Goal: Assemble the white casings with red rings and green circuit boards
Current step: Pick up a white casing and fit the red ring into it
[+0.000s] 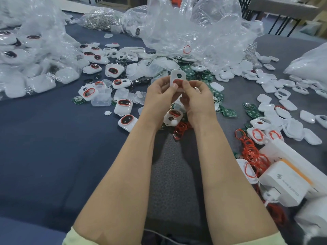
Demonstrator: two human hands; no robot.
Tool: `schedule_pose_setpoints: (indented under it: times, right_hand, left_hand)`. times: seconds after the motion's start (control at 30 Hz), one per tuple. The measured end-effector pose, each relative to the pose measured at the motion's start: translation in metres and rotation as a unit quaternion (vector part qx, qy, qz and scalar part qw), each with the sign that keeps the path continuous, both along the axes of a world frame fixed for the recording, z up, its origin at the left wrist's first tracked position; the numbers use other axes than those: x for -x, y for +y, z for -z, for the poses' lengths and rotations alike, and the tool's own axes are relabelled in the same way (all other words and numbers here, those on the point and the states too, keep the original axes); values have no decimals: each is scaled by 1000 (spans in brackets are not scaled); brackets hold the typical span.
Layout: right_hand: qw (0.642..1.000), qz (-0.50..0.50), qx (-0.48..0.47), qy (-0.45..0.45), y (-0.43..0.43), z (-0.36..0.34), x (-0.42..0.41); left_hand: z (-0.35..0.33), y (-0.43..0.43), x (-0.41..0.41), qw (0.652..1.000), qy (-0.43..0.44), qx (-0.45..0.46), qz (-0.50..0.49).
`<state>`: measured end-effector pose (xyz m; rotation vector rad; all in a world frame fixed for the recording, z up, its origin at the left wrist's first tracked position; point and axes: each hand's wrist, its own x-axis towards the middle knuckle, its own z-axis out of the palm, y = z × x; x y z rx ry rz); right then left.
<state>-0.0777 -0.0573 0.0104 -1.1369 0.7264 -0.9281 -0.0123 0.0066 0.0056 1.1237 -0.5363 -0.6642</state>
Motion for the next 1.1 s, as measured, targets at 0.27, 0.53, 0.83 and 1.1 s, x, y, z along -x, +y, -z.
schedule_pose_setpoints:
  times: [0.27, 0.53, 0.83, 1.1]
  right_hand:
    - [978, 86, 144, 120, 3, 4, -2]
    - [921, 142, 305, 197, 6, 8, -4]
    - [922, 128, 307, 198, 7, 6, -3]
    - [912, 122, 326, 219, 6, 5, -2]
  left_hand:
    - [2, -3, 2, 1000, 14, -8, -11]
    - [6, -7, 0, 993, -73, -52, -78]
    - [6, -6, 0, 994, -75, -51, -58]
    - [5, -5, 0, 990, -95, -76, -65]
